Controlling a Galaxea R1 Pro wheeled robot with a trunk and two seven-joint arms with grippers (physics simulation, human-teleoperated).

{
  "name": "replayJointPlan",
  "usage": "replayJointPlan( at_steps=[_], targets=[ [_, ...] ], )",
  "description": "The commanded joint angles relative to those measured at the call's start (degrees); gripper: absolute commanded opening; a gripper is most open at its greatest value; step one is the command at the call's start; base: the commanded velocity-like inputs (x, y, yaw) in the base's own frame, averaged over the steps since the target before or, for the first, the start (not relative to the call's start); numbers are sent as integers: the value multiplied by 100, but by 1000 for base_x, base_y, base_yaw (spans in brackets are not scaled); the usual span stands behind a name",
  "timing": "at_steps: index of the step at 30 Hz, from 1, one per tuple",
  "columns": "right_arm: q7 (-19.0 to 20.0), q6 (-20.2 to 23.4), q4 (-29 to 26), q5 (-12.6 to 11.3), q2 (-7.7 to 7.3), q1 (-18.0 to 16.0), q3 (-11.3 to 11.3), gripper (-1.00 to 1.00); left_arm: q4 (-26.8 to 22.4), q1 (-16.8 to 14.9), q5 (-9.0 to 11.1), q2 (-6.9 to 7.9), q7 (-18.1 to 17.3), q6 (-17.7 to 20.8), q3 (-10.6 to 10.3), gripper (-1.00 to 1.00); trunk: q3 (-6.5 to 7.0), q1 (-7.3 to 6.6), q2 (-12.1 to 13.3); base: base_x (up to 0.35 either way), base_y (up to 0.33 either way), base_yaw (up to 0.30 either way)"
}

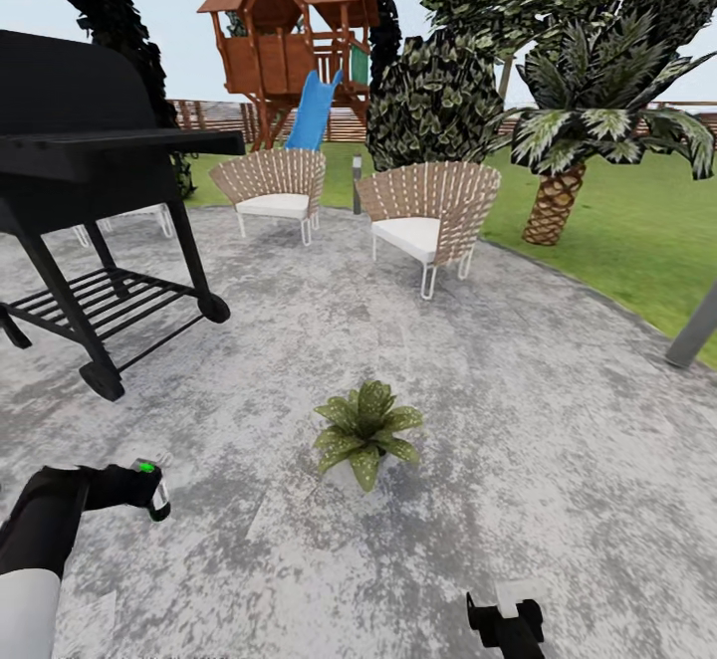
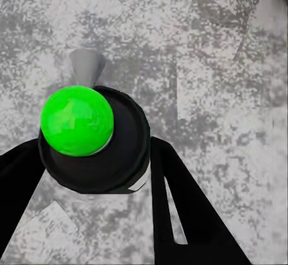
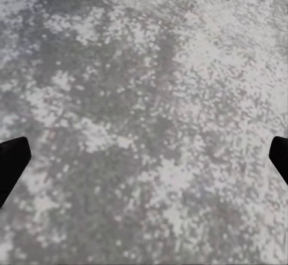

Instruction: Pick up the pesticide atomizer in the garden and spray insectifuge to fully cover both potted plants in the garden.

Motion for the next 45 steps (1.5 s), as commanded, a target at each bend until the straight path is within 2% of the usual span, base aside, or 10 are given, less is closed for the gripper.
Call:
replayJointPlan(
  at_steps=[1,7,10,15,20,25,27,28,30,45],
  targets=[
    [-41,-6,1,3,-4,-3,49,100,12,-7,71,-50,-43,-2,-3,-100,-4,-1,-2,-3,-2,40],
    [5,2,-145,31,10,-3,110,100,818,22,191,-78,-160,-1121,-335,-100,-4,-1,-2,0,0,2],
    [146,27,-691,219,11,-3,564,100,1192,41,-80,-55,-164,-1434,-570,-100,-4,-1,-2,0,0,0],
    [1449,402,-1609,540,15,-11,1305,100,1542,61,-682,-70,-312,-1530,-1195,-100,-4,-1,-2,0,0,0],
    [2980,1098,-2403,566,20,-7,1362,100,1572,55,-775,-68,-997,-1533,-1815,-100,-4,-1,-2,0,0,0],
    [3384,1795,-2966,572,136,-41,1379,100,1522,47,-767,-208,-1313,-1525,-2734,-100,-4,-1,-2,0,0,0],
    [3903,1845,-3098,696,142,-51,1379,100,1518,39,-774,-326,-1330,-1525,-2791,-100,-4,-1,-2,0,0,0],
    [4098,1859,-3160,996,145,-77,1376,-100,1519,27,-781,-418,-1367,-1516,-2891,-100,-4,-1,-2,0,0,0],
    [4659,2102,-3275,1576,185,-161,1371,-100,1513,30,-777,-616,-1407,-1454,-3435,-100,-4,-1,-2,0,0,0],
    [5385,2313,-3644,1767,284,-267,1379,-100,1510,33,-778,-1147,-1395,-1516,-3676,-100,-4,-1,-2,0,0,0]
  ],
)
